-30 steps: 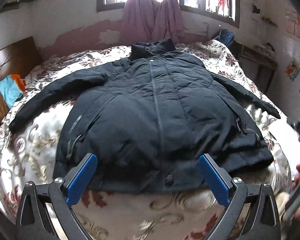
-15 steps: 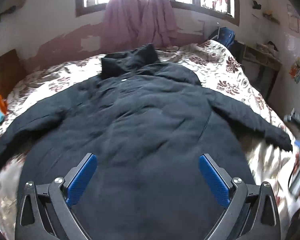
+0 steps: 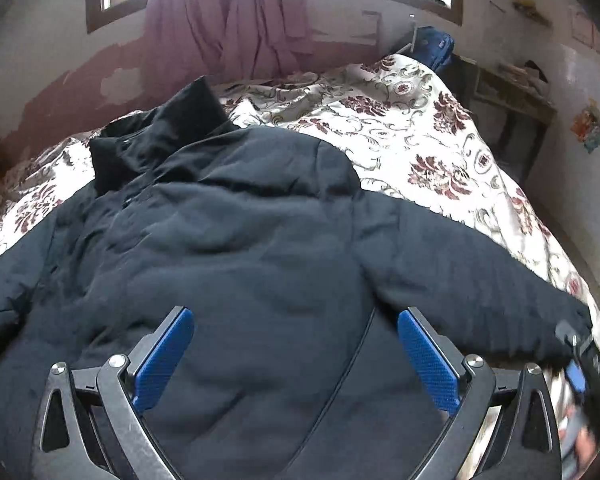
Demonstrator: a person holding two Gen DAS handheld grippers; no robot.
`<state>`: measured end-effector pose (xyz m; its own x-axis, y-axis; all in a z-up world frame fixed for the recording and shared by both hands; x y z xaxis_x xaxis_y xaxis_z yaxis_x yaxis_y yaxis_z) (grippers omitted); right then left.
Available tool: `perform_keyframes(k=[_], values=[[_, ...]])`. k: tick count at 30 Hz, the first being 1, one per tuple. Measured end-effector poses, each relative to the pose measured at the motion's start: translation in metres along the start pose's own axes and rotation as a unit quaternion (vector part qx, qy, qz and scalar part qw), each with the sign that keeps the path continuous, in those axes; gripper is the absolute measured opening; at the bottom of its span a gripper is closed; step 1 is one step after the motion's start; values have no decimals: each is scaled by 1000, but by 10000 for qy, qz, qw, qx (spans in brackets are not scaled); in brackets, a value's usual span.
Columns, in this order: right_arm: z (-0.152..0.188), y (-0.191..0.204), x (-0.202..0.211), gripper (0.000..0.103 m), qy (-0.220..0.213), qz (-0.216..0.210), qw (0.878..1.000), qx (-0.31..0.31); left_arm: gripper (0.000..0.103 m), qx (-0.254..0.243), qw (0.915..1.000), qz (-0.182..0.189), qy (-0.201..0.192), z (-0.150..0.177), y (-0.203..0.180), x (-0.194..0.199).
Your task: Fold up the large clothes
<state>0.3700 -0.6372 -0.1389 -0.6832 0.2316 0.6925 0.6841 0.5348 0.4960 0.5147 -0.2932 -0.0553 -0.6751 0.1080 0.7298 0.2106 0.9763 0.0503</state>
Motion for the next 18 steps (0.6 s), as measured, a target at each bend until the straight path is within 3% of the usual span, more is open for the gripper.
perform_keyframes(k=[6,10,15,18], values=[[-8,-5,-13,66,252,-106,9993,-251,103,-220,9992,-308,154,-5,-21,-39],[-13,-11,-26,64,310,-156,9984,-441,103,-378,9942,-565,836,10,-22,-72],[-22,-7,-32,22,254,-458,9963,-683,103,-587,9922,-750,807,16,-26,-81],[-27,2,-21,13,61,-690,9953,-674,103,-537,9933,-650,784,16,-25,-82]])
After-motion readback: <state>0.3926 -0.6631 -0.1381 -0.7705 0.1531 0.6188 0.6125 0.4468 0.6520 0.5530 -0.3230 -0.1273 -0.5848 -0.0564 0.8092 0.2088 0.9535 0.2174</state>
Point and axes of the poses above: each gripper's, at about its wrist camera, not at the fingertips, and x roughly against the way its jaws point, y to its left, z to its underside, the point moved 8 cm from there along -x, roughly the way its jaws point, and after that the axes turned 4 degrees about -x, right-handed, at the moved point
